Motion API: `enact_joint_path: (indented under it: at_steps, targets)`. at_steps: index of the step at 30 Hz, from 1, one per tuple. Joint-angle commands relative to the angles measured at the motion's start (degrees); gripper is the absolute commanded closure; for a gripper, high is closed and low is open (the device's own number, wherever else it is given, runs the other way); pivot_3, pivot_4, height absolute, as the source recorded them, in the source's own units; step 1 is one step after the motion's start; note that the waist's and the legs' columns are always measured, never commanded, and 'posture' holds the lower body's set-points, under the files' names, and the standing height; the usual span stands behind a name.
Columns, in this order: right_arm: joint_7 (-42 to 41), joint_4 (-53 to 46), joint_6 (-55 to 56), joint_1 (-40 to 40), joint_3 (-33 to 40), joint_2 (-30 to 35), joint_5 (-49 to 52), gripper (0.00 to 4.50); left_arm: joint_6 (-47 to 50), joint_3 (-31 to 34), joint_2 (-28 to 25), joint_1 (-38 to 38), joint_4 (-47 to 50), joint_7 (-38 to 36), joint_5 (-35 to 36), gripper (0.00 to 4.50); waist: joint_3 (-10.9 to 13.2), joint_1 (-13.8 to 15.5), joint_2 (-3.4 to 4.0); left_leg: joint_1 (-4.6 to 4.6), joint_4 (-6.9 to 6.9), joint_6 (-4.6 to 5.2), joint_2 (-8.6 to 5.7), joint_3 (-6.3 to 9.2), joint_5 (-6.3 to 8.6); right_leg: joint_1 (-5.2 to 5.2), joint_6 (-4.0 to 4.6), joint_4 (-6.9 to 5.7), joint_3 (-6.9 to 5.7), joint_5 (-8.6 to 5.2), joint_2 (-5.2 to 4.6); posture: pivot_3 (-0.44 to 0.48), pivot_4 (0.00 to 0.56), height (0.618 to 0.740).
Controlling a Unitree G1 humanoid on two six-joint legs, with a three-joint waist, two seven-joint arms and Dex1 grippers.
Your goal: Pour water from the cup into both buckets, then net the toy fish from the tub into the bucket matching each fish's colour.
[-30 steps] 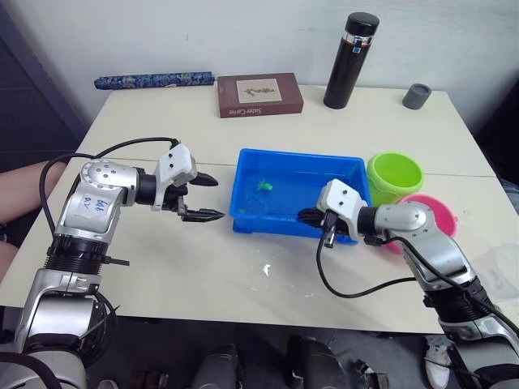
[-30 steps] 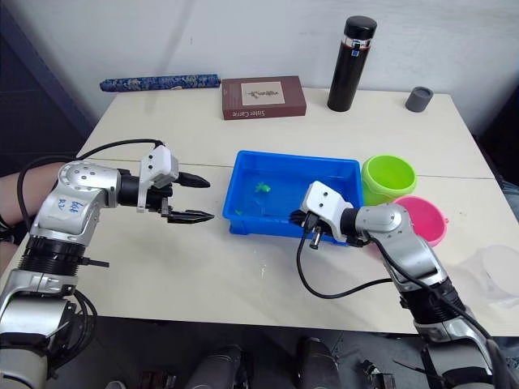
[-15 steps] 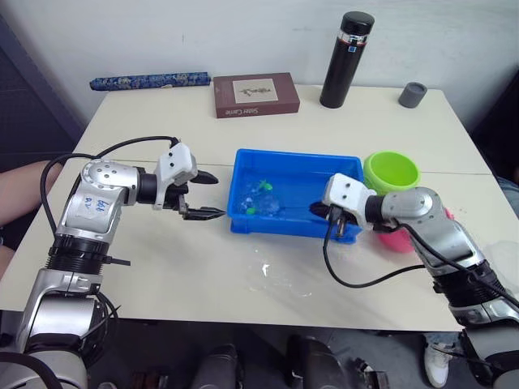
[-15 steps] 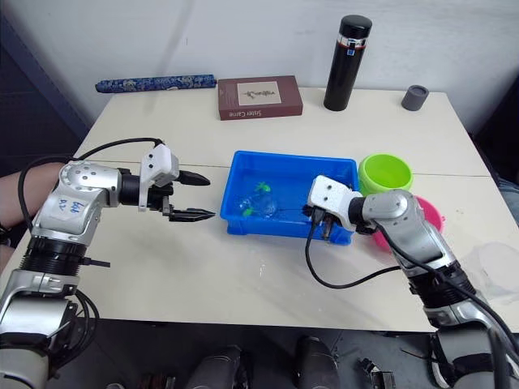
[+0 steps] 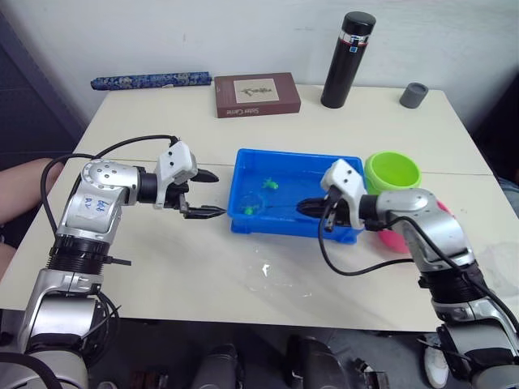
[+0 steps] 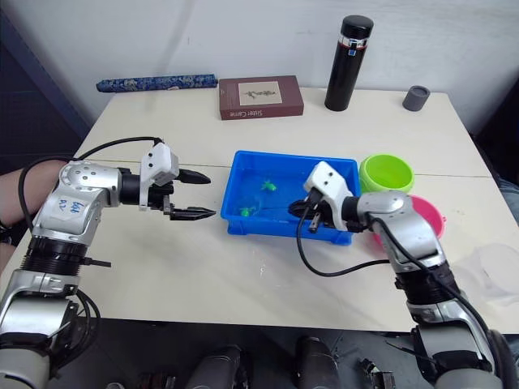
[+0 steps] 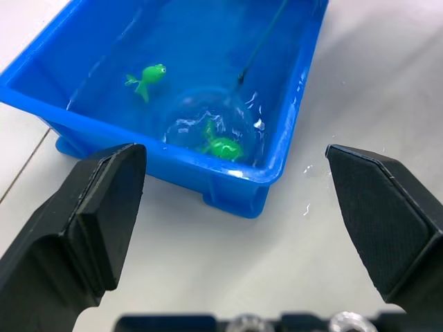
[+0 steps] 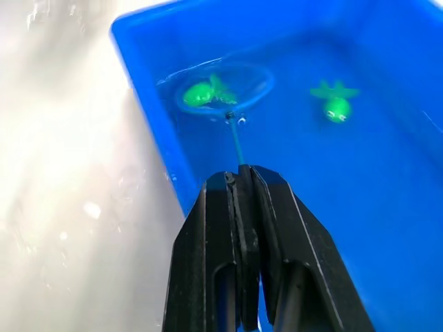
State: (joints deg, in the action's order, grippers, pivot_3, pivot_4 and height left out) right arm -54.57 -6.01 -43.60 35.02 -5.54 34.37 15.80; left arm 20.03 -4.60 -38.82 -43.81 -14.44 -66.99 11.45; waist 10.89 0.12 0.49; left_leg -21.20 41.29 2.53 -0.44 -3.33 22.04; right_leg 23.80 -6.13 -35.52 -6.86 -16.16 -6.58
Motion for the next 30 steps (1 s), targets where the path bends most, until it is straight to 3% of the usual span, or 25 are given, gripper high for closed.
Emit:
enact_joint_path:
  at_steps: [1,7,13,19,23,30]
  targets:
    - [1.52,-6.41,-6.13,-2.06,5.81,1.68,5.13,4.5,0.27,1.59,1.46,-1.21,0.05,0.21,2.49,0.03,0.0,0.02,0.0,0.0,0.0,0.0,0.0,-0.01,0.0,0.0,0.0,0.0,0.0,0.0,0.0,0.0,0.15,0.74]
    - [7.62,-16.04,-12.59,-8.79,14.99,4.58,8.7,4.5,-2.51,1.48,7.47,-5.59,-6.37,1.97,3.14,0.03,0.0,0.55,0.0,0.01,0.0,0.0,-0.02,-0.05,0.0,0.0,0.0,0.0,0.02,0.0,0.0,0.0,0.15,0.74]
    - [15.31,-29.1,-20.83,-16.99,30.12,5.52,12.47,4.5,-4.12,-0.33,15.31,-10.29,-12.05,0.07,3.7,0.03,0.0,1.56,0.0,0.0,0.0,0.0,-0.06,-0.09,0.0,0.0,0.0,0.01,0.03,0.0,-0.01,0.0,0.15,0.74]
    - [20.32,-35.83,-27.51,-19.19,43.7,7.97,14.65,4.5,-7.3,-0.76,22.03,-15.35,-19.39,-0.51,3.34,0.03,0.0,1.43,0.0,0.04,-0.01,0.02,-0.09,-0.15,0.0,0.01,-0.01,-0.03,0.1,0.01,0.0,0.0,0.15,0.74]
    - [22.12,-35.87,-26.37,-20.99,45.6,12.05,12.68,4.5,-9.27,-0.59,23.9,-17.12,-22.31,-1.19,3.02,0.03,0.0,1.23,0.0,0.12,-0.1,0.02,-0.08,-0.24,0.0,0.01,-0.01,-0.02,0.19,0.01,0.02,0.0,0.15,0.74]
    - [25.07,-33.97,-14.63,-28.39,38.46,21.77,1.68,4.5,-11.13,-0.3,25.34,-17.7,-24.02,-0.89,2.8,0.03,0.0,1.33,0.0,0.13,-0.11,0.02,-0.09,-0.28,-0.01,0.02,-0.01,-0.01,0.24,0.01,0.01,0.0,0.15,0.74]
